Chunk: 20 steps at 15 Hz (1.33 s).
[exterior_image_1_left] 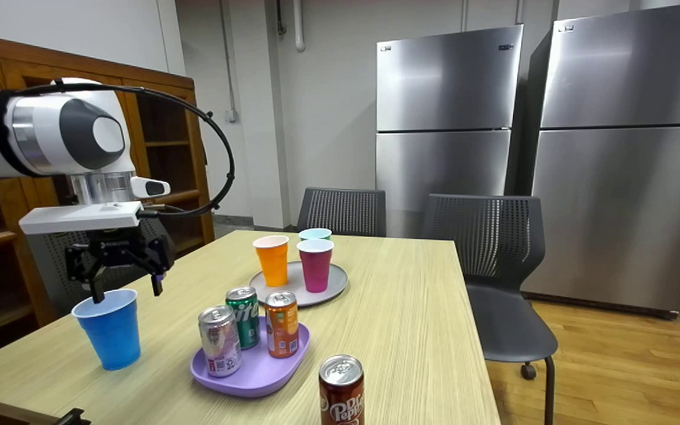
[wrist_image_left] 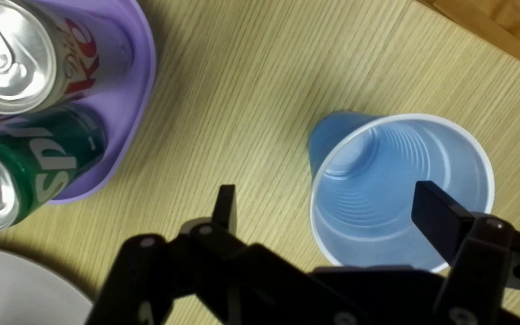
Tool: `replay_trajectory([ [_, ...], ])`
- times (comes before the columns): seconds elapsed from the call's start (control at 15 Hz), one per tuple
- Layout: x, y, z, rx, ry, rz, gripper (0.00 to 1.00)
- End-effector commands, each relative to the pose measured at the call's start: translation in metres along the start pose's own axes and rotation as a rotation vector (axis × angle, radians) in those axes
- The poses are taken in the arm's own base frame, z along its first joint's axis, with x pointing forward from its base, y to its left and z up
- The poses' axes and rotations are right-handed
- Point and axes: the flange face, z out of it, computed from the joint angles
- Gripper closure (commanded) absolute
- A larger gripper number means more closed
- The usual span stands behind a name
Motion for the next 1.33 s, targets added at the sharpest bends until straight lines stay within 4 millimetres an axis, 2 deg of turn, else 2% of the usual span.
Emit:
replay_trajectory([
  [0.0, 0.005, -0.005, 0.008, 0.007, -0.018, -0.012, 0.0],
  [0.13, 0.005, -0.006, 0.012, 0.01, -0.029, -0.016, 0.0],
  [0.2, 0.005, -0.006, 0.013, 0.007, -0.032, -0.013, 0.17],
  [0.27, 0.006, -0.006, 0.014, 0.006, -0.034, -0.017, 0.28],
  [0.87, 0.012, -0.012, 0.014, 0.014, -0.029, -0.027, 0.97],
  [1.0, 0.012, -0.016, 0.014, 0.016, -0.029, -0.034, 1.0],
  [1.27, 0.01, -0.026, 0.012, 0.027, -0.03, -0.052, 0.99],
])
